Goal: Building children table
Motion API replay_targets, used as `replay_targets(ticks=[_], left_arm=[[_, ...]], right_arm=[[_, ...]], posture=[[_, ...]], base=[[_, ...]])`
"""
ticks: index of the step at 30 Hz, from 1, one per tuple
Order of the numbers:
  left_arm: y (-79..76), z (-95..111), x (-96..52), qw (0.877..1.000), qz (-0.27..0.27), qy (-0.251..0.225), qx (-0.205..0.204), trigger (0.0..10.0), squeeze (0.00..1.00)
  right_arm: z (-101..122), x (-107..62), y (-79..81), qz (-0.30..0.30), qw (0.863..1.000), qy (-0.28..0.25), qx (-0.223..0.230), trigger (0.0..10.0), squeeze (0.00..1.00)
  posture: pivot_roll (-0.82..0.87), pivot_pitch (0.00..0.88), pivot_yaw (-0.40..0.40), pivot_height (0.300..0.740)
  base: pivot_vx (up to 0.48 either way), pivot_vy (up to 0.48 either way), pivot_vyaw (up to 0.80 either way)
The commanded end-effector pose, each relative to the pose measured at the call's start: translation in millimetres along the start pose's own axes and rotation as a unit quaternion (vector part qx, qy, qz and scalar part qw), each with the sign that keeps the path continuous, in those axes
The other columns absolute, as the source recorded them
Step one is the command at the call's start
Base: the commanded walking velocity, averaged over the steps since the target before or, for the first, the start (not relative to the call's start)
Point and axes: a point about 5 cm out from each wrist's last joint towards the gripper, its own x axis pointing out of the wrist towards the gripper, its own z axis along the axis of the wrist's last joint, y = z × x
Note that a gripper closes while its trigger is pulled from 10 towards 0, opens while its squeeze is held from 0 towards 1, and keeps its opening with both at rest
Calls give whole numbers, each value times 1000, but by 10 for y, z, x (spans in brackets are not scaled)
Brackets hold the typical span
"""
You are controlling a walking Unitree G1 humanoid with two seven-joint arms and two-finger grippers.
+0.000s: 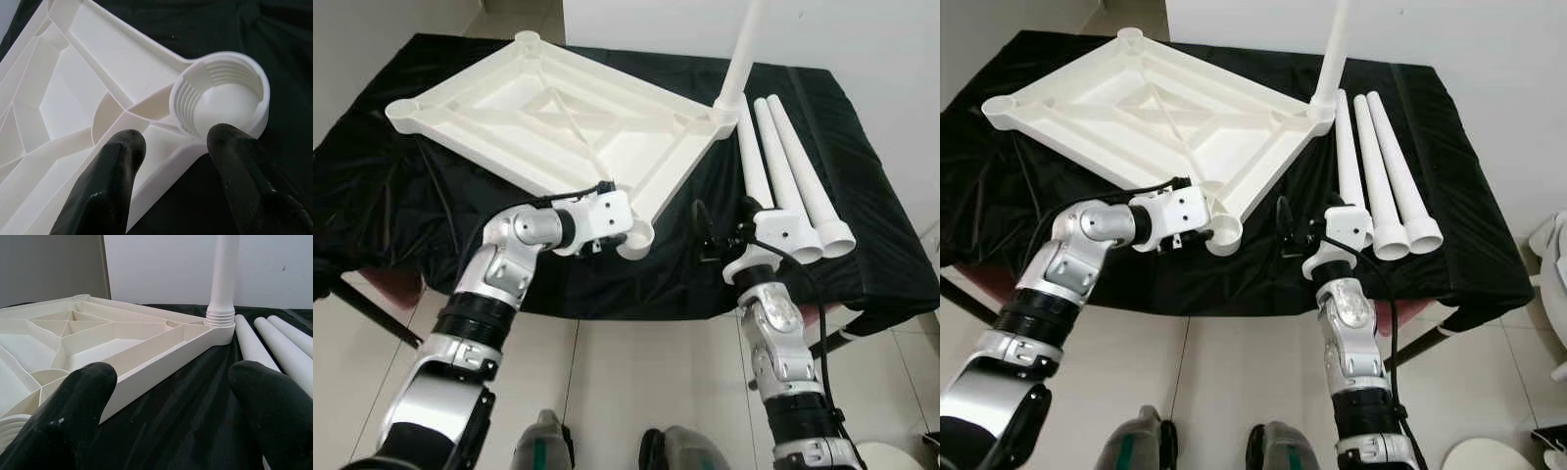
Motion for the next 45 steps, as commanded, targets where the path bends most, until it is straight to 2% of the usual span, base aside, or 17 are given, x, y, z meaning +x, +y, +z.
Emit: replay_targets(ticks=[1, 4, 11, 23, 25, 27, 32, 33, 34, 35, 36, 40, 45], left_arm=[[152, -71, -18, 986, 167, 13, 8, 10000, 0], [107, -88, 25, 987, 160, 18, 16, 10000, 0], [-34, 69, 223, 987, 158, 0, 15, 10000, 0], [-67, 248, 363, 987, 159, -23, 24, 10000, 0], [-53, 261, 368, 987, 158, -25, 25, 10000, 0], [41, 220, 305, 987, 159, -26, 19, 10000, 0], [150, 129, 208, 985, 172, -25, 19, 10000, 0], [181, 95, 166, 986, 166, -30, 4, 10000, 0], [213, 57, 120, 987, 157, -34, -15, 10000, 278], [230, 37, 92, 988, 150, -37, -28, 10000, 278], [245, 12, 64, 988, 146, -38, -39, 10000, 1000], [203, -37, 8, 991, 113, -47, -58, 10000, 1000], [145, -77, -5, 994, 86, -43, -45, 10000, 1000]], right_arm=[[-13, -24, 7, -1, 1000, 6, 0, 10000, 0], [-6, -24, 16, -1, 1000, 6, 1, 10000, 0], [32, 7, 34, -2, 1000, 0, 2, 10000, 0], [57, 54, 67, -1, 1000, -6, 7, 10000, 0], [61, 55, 68, -1, 1000, -6, 7, 10000, 0], [63, 44, 53, -2, 1000, -6, 5, 10000, 0], [55, 32, 34, -3, 1000, -3, 3, 10000, 0], [53, 27, 34, -1, 1000, -2, 3, 10000, 0], [50, 21, 32, 1, 1000, -1, 2, 10000, 0], [49, 17, 31, 2, 1000, 0, 2, 10000, 0], [45, 11, 28, 3, 1000, 1, 2, 10000, 0], [34, -1, 14, 4, 1000, 4, -1, 10000, 0], [33, -5, 5, 6, 1000, 5, -3, 10000, 0]], posture=[[-11, 23, -1, 740], [-13, 30, 2, 740], [-15, 35, 3, 740], [-13, 35, 5, 740], [-17, 37, 5, 740], [-17, 37, 5, 740], [-17, 37, 5, 740], [-14, 43, 2, 740], [-11, 43, 0, 740], [-10, 43, 0, 740], [-9, 43, -1, 740], [-5, 44, -4, 740], [-2, 46, -9, 740]], base=[[0, 0, 0], [0, 0, 0], [0, 0, 0], [0, 0, 0], [0, 0, 0], [0, 0, 0], [0, 0, 0], [0, 0, 0], [0, 0, 0], [0, 0, 0], [0, 0, 0], [0, 0, 0], [0, 0, 0]])
